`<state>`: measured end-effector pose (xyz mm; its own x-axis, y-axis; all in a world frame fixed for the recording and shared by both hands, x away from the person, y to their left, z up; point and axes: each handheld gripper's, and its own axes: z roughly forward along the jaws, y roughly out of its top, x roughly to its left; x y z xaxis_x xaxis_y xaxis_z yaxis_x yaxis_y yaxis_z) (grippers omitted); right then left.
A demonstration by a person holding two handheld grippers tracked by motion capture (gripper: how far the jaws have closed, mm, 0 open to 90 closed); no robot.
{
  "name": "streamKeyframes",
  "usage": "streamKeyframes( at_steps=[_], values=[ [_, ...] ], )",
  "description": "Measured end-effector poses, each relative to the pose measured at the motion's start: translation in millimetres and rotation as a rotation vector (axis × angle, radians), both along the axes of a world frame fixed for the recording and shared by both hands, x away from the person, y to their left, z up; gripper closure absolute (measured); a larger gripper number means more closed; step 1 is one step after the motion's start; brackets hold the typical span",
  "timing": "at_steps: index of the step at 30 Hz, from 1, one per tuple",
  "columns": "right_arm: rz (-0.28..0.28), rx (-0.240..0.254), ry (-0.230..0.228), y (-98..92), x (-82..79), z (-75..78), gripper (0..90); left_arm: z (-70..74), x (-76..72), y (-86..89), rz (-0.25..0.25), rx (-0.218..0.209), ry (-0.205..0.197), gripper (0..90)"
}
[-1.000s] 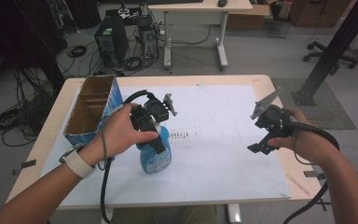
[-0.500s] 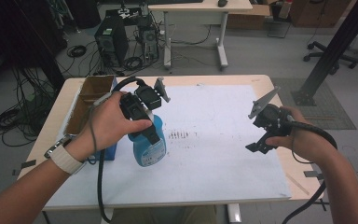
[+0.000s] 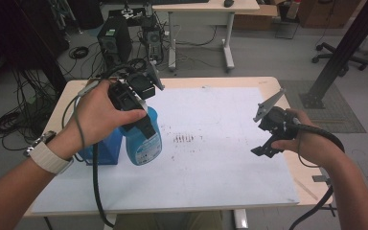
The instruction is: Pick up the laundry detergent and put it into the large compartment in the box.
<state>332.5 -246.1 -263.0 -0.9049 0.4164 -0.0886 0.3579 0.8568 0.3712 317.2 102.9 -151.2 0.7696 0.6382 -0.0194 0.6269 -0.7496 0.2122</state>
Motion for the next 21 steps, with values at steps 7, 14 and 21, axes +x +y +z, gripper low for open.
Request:
streamKeyframes(
  at_steps=[7,14,21],
  values=[
    [0.002,0.001,0.0,0.8,0.2,0.6,13.6,23.0,-0.7,5.7,0.035,0.005,-0.008,37.4],
    [0.003,-0.003,0.001,1.2,0.9,0.9,13.6,43.8,1.9,15.9,0.091,0.008,0.012,37.4],
    [0.012,-0.003,0.0,5.4,3.1,2.0,13.6,62.6,3.3,30.7,0.153,-0.008,0.016,37.4]
  ],
)
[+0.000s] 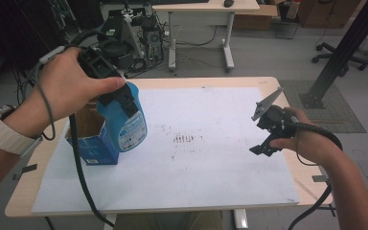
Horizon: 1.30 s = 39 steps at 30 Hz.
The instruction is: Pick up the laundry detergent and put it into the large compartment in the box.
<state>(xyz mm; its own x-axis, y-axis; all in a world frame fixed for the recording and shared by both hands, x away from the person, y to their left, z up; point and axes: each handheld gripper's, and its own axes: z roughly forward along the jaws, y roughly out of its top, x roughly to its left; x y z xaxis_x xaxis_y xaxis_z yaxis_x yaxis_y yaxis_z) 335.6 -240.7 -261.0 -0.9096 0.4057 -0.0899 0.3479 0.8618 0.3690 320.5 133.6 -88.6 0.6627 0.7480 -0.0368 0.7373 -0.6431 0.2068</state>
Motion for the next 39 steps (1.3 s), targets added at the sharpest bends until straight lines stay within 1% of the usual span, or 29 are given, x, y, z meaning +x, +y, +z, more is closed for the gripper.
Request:
streamKeyframes(
  at_steps=[2,5,9,17,22,27,31,34,37,39],
  values=[
    [0.005,0.0,-0.001,1.9,0.7,0.5,13.6,3.8,0.7,5.4,0.021,0.003,0.011,37.4],
    [0.011,0.0,-0.003,4.3,1.8,1.9,13.6,9.1,0.3,12.6,0.046,0.009,0.016,37.4],
    [0.016,-0.002,-0.002,7.3,3.9,2.1,13.6,17.7,-0.6,25.4,0.095,0.001,0.014,37.4],
    [0.036,-0.001,-0.004,14.9,8.1,2.4,13.6,32.3,-0.6,51.5,0.169,0.007,0.013,37.4],
    [0.041,0.002,-0.004,18.0,10.1,2.2,13.6,39.1,0.0,67.7,0.219,0.001,0.013,37.4],
    [0.046,0.001,-0.004,20.4,11.3,1.7,13.6,43.6,1.9,84.5,0.286,-0.012,0.012,37.4],
    [0.051,0.003,-0.004,22.0,11.7,1.6,13.6,45.1,5.0,98.0,0.329,-0.018,0.02,37.4],
    [0.051,0.004,-0.004,22.1,11.7,1.6,13.5,45.2,7.2,105.6,0.362,-0.022,0.021,37.4],
    [0.05,0.004,-0.003,21.7,11.7,1.3,13.5,43.9,10.4,111.4,0.388,-0.014,0.023,37.4],
    [0.047,0.005,-0.004,21.7,12.0,0.5,13.5,42.8,13.2,115.6,0.41,-0.019,0.023,37.4]
  ],
)
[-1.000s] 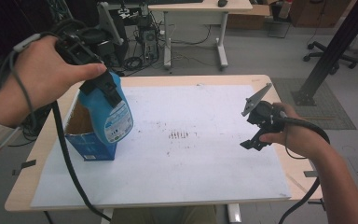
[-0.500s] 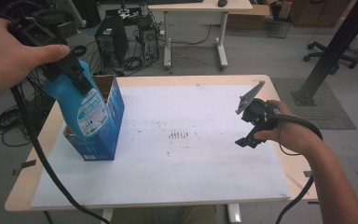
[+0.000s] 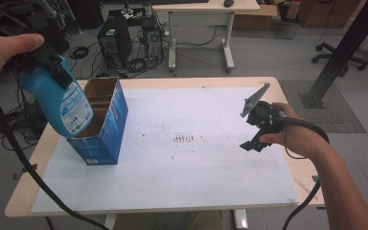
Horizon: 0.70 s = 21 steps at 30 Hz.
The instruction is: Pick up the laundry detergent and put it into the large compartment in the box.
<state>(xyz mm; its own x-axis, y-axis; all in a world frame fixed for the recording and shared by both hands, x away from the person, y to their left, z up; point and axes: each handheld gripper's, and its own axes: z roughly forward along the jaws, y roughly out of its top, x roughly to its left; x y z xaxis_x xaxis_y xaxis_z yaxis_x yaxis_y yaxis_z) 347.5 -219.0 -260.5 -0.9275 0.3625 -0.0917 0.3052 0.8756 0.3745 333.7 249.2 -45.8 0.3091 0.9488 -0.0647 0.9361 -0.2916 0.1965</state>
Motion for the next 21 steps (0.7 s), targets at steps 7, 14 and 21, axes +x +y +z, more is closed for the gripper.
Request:
streamKeyframes(
  at_steps=[7,14,21],
  values=[
    [0.002,0.0,0.003,0.7,0.2,-1.1,13.6,-4.3,10.5,10.0,0.055,-0.007,0.007,37.4],
    [0.001,0.001,0.004,0.3,0.3,-1.9,13.6,-9.8,21.0,12.4,0.081,-0.014,0.013,37.4],
    [-0.008,0.002,0.006,-3.2,0.1,-3.5,13.5,-15.6,31.6,17.2,0.114,-0.033,0.01,37.4]
  ],
)
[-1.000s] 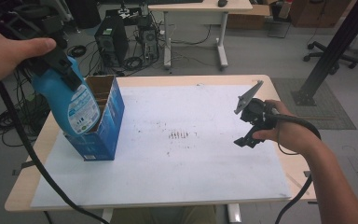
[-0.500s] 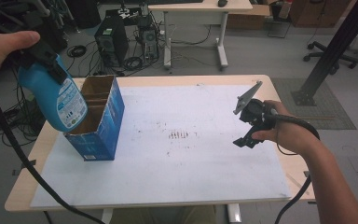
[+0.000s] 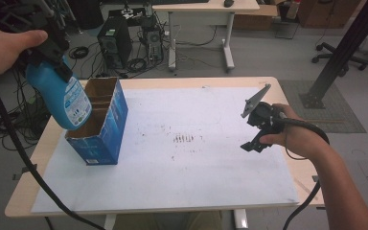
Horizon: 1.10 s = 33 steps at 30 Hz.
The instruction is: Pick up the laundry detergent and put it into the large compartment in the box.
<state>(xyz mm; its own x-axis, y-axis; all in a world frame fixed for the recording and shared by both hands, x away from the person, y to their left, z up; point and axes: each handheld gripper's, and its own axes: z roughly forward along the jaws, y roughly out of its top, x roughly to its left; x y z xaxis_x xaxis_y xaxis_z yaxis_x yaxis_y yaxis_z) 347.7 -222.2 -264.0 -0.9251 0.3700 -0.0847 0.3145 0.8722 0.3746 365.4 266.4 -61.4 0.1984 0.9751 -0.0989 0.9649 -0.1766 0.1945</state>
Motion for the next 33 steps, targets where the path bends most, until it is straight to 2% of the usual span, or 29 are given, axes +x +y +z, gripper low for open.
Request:
streamKeyframes(
  at_steps=[4,8,11,20,33],
  values=[
    [-0.004,0.002,0.001,-1.7,-0.1,-0.8,13.5,-4.8,5.9,4.5,0.029,-0.009,-0.005,37.4],
    [-0.006,0.003,0.004,-2.8,-0.2,-2.1,13.5,-11.3,12.1,6.5,0.053,0.006,-0.007,37.4],
    [-0.008,0.004,0.004,-4.0,0.2,-2.8,13.5,-15.4,14.9,5.5,0.052,0.023,-0.011,37.4],
    [-0.019,0.001,0.013,-7.4,0.0,-5.6,13.5,-28.9,24.9,9.2,0.075,0.01,-0.019,37.4],
    [-0.029,0.0,0.019,-12.3,-0.5,-8.5,13.4,-53.0,36.4,9.4,0.098,0.04,-0.016,37.4]
  ],
)
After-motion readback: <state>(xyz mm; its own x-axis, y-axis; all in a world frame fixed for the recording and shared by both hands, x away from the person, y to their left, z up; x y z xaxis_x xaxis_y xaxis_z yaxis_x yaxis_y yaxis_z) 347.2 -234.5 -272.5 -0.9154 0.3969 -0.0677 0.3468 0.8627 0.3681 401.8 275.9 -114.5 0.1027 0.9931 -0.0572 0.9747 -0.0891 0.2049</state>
